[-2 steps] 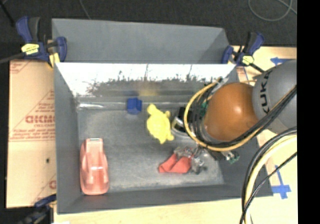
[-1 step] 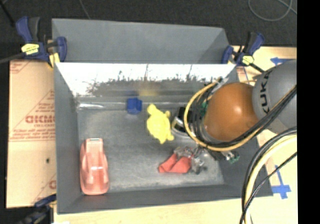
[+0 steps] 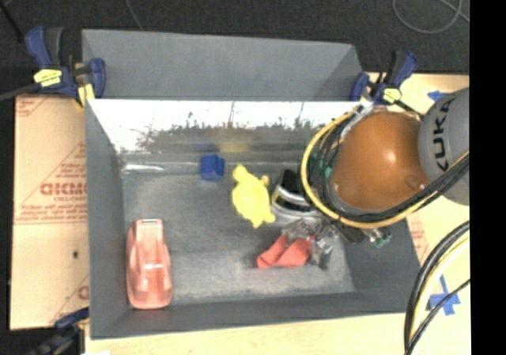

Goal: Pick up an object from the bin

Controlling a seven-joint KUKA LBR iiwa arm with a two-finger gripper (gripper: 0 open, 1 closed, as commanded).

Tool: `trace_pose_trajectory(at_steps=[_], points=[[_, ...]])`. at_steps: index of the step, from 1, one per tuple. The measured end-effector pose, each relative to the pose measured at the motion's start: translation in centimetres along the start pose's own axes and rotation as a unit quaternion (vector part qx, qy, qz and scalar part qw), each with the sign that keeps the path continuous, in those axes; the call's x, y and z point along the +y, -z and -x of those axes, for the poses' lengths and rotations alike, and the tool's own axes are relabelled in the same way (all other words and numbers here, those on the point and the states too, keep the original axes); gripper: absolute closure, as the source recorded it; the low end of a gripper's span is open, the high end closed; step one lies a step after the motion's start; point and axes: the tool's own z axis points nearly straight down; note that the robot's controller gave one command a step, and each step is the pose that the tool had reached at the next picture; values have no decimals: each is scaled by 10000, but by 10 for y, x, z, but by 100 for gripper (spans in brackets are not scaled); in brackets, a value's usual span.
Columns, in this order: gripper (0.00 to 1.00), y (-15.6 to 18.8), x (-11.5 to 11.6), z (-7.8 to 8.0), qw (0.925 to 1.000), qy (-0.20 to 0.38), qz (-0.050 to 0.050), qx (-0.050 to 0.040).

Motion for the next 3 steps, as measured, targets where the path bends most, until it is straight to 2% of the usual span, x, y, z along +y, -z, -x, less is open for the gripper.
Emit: trace_pose_trajectory(at_steps=[1, 2, 3], points=[[100, -57, 28, -20, 9998, -178, -29, -38], [100, -57, 28, -20, 9998, -174, -29, -38], [100, -10, 25, -17, 9998, -205, -4, -10]])
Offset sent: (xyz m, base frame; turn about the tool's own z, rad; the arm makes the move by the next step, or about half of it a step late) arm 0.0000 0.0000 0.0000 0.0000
